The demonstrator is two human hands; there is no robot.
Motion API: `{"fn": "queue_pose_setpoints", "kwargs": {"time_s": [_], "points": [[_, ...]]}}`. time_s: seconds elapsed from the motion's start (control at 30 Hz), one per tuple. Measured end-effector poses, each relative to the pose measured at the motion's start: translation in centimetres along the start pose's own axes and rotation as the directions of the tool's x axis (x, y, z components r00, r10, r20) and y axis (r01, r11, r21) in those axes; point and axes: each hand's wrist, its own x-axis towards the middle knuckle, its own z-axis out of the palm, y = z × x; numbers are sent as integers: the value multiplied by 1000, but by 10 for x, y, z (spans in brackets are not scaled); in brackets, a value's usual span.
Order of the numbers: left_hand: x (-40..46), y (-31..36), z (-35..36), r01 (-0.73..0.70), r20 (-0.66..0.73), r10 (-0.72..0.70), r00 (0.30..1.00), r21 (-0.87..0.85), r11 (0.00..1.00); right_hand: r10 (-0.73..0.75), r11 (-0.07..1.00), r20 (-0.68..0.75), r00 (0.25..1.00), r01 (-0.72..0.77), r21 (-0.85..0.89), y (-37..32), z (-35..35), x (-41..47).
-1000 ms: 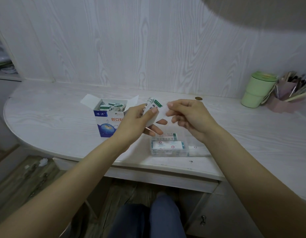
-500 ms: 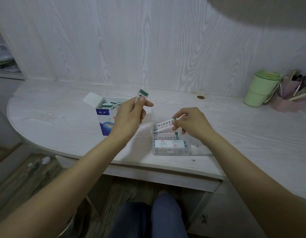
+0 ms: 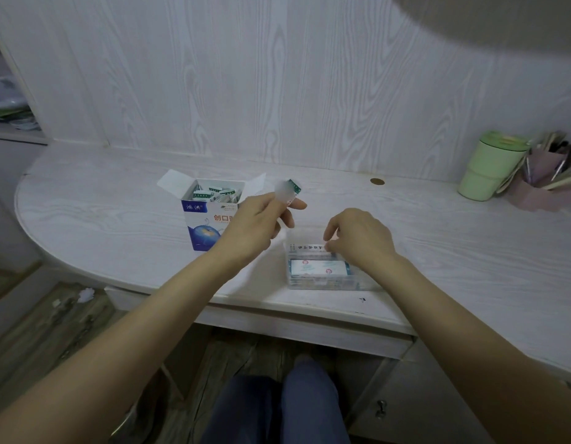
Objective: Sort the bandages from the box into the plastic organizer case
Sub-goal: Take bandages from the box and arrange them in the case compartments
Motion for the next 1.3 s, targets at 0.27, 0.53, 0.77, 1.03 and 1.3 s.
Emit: {"fn": "queue_pose_setpoints", "kwargs": {"time_s": [0.27,0.53,0.77,1.03,1.3], "points": [[3,-3,1,8,19,-7,1000,-7,1000,42,998,83,996,-46,42,-1,0,6],[4,-1,2,-14,115,6,993,65,998,-31,991,90,996,18,136,3,-7,5],[5,7,4,52,348,-83,934,97,994,-226,554,11,974,120,824,-1,-37,-12],[14,3,4,53,190,-61,980,49,997,-81,595,-53,995,90,798,6,-33,-5],[19,-10,16,-44,84,19,996,311,949,-66,804,-79,995,100,586,13,-18,-3]]}}
